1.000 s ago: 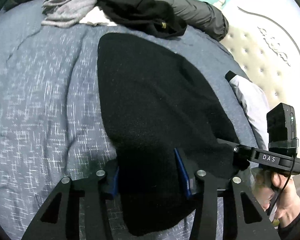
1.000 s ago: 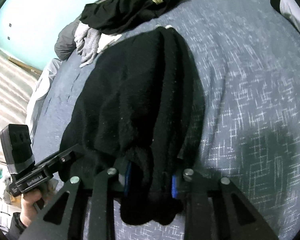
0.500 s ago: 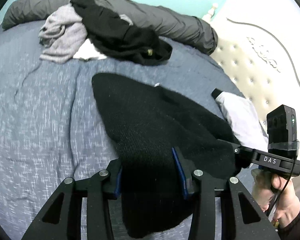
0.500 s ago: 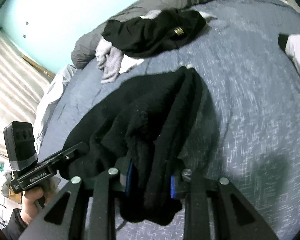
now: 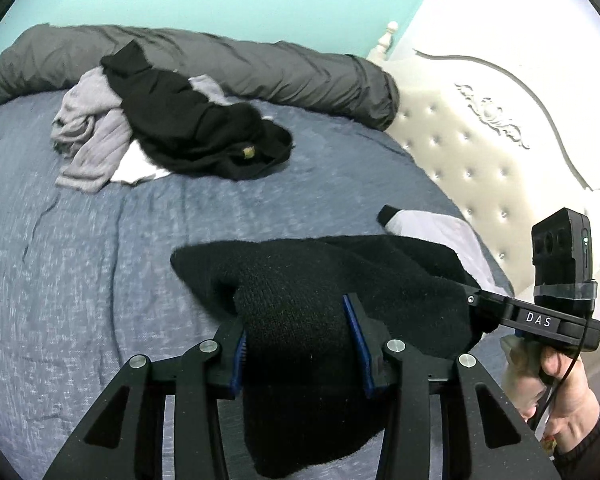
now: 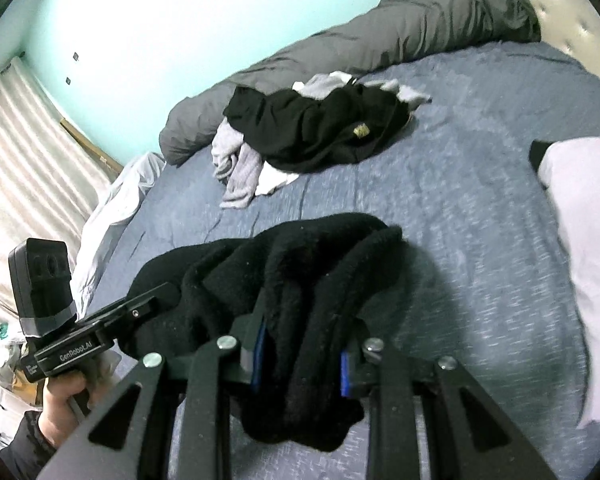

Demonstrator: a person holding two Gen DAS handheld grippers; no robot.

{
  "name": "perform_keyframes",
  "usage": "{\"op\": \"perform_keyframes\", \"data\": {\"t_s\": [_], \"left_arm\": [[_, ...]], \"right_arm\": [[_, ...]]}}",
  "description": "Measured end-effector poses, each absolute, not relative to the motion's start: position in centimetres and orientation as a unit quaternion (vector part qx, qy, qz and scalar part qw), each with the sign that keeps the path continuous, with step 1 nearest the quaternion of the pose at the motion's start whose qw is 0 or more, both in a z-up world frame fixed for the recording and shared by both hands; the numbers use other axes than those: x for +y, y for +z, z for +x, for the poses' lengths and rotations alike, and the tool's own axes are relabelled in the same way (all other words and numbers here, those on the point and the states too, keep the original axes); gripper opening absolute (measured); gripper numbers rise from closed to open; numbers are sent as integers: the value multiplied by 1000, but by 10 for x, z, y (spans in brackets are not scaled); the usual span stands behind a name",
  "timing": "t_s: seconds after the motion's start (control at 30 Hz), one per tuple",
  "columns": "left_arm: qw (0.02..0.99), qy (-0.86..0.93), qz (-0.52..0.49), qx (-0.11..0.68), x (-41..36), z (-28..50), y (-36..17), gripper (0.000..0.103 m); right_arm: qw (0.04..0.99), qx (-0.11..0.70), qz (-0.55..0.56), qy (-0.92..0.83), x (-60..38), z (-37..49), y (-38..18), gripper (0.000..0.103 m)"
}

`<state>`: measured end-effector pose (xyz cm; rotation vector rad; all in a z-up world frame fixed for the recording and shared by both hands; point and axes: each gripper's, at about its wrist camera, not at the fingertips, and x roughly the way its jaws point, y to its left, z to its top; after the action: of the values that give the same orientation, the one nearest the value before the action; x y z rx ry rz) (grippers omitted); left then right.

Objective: Fold clothes
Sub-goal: 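Lift the bundle with both grippers and carry it toward the headboard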

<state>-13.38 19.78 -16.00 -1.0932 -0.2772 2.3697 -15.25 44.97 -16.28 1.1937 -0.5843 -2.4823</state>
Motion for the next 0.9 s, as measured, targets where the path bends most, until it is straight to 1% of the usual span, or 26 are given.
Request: {"op": "perform_keyframes", "data": {"t_s": [0.5,0.7,0.9], "left_arm": [[302,875,-371,-76,309,-131,-87,45],[318,874,-361,-72,362,-136,-67,45],[333,869,-358,-69,412,-146,-61,45]], "right_arm": [[129,-182,376,-899,550,-121,-79,26],[111,-177,362,-909,600,-113,-58,26],[93,-174,356,-913,648,-111,-48,26]]}}
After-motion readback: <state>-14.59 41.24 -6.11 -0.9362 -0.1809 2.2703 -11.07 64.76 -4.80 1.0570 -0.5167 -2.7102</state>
